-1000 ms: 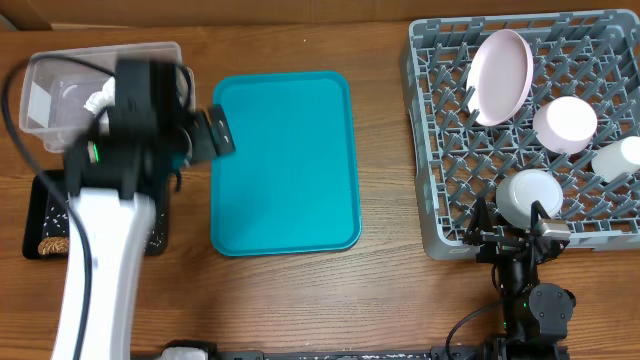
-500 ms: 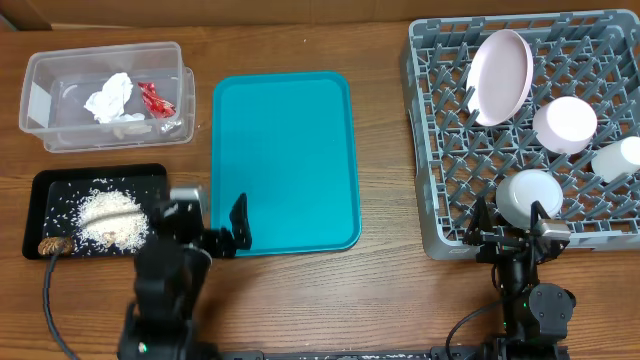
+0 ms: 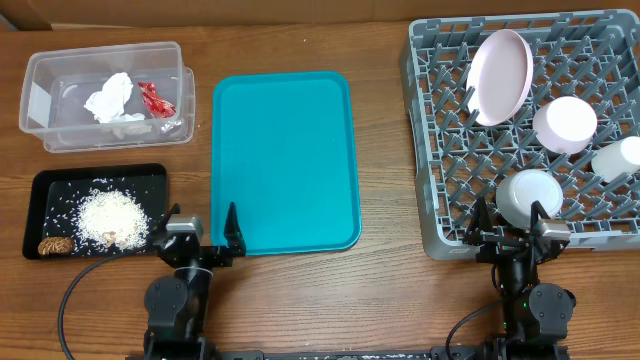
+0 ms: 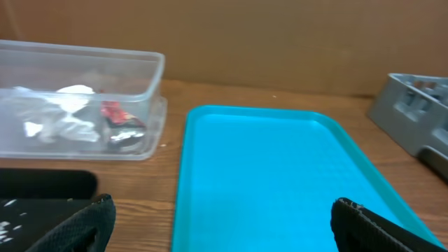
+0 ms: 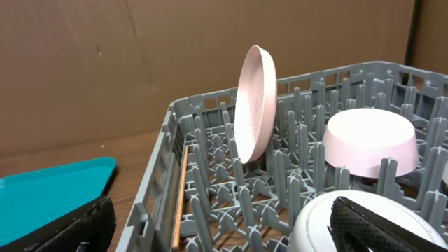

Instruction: Sort waste into correct bins and load items into the dishwasher

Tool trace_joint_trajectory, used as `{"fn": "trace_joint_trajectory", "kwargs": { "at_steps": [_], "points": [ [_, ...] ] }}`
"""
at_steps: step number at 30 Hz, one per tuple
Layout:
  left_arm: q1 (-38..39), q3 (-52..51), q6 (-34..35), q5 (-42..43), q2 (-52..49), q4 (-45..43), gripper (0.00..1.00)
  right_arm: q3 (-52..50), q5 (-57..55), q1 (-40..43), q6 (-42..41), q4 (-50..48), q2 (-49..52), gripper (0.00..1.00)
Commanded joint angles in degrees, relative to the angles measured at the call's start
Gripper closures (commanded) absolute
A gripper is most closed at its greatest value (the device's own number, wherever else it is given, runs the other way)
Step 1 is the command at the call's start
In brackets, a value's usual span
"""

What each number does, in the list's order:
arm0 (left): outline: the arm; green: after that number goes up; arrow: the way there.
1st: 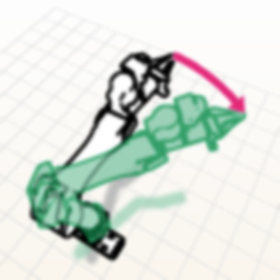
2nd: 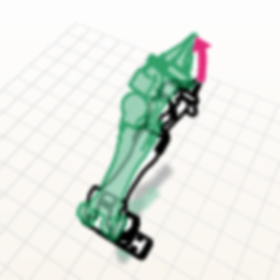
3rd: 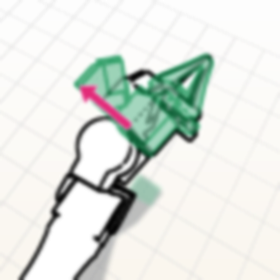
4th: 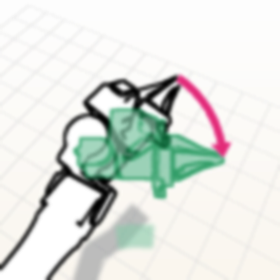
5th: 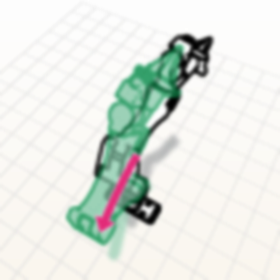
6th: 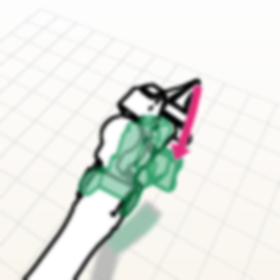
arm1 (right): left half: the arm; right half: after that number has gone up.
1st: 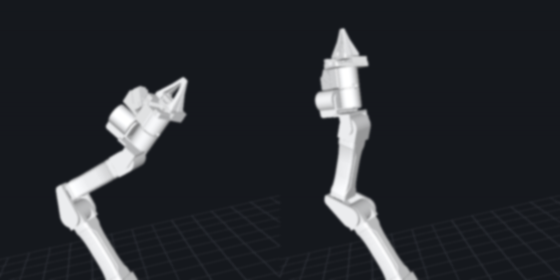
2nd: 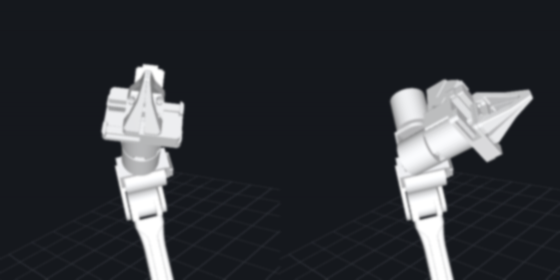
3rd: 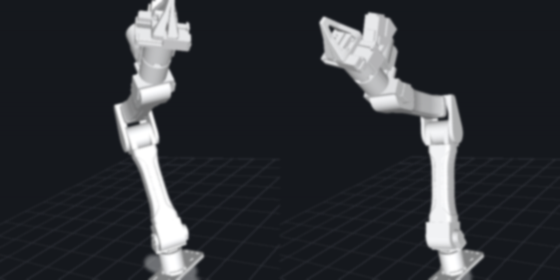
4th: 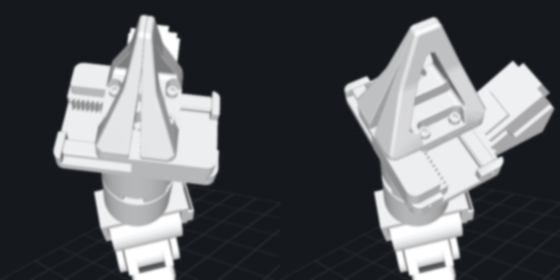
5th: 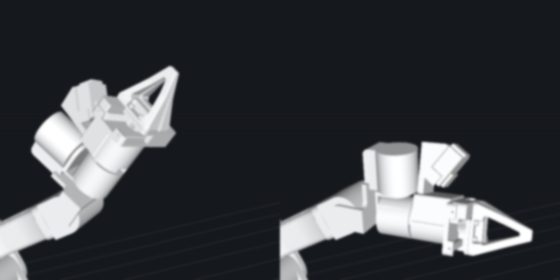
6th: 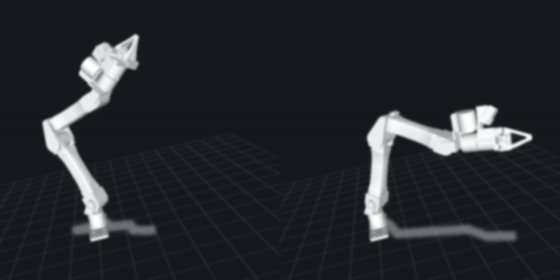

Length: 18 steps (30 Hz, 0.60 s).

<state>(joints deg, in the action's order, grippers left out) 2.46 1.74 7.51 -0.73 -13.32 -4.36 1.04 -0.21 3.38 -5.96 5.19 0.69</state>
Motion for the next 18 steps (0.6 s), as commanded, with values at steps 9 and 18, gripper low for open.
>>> {"fn": "trace_joint_trajectory", "kwargs": {
  "at_steps": [9,18],
  "points": [
    [-4.52,-1.46,-0.07,-0.74,10.71,8.81,0.00,-0.59,0.26,0.09,0.00,-0.39,-0.52,0.00],
    [-5.09,-1.46,-0.24,-0.74,13.14,8.68,0.00,-0.59,0.26,0.09,0.00,-0.39,-0.52,0.00]
  ]
}}
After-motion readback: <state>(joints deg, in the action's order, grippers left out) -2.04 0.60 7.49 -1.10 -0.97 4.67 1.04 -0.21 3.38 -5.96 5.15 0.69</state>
